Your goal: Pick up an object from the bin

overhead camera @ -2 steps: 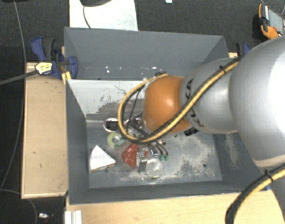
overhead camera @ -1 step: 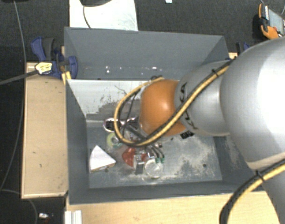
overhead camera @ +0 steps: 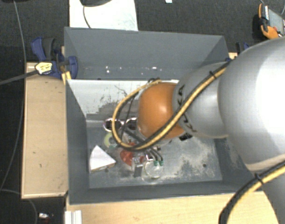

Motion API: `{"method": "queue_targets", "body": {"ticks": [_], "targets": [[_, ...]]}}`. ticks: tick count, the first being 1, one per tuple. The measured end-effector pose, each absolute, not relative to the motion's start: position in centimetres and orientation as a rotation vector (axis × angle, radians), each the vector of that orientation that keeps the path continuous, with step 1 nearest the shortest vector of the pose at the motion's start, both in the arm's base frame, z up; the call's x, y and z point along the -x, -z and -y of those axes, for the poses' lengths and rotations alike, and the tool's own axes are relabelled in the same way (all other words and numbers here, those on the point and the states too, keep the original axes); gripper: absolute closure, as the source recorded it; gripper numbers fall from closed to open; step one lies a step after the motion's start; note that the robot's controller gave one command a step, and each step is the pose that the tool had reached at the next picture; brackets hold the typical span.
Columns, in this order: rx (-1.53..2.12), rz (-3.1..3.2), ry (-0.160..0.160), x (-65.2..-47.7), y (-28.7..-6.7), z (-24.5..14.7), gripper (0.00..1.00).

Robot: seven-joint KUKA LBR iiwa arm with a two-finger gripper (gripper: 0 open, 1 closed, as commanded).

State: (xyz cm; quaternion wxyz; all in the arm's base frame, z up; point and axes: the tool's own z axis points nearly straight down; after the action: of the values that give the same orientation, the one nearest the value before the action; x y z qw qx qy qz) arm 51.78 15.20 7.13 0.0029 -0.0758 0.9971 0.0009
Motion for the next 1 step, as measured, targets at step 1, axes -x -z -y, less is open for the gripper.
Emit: {"method": "queue_targets", "body": {"ticks": [1], "targets": [[0.251, -3.115, -0.008, -52.2, -17.52, -16.28, 0.0]]}}
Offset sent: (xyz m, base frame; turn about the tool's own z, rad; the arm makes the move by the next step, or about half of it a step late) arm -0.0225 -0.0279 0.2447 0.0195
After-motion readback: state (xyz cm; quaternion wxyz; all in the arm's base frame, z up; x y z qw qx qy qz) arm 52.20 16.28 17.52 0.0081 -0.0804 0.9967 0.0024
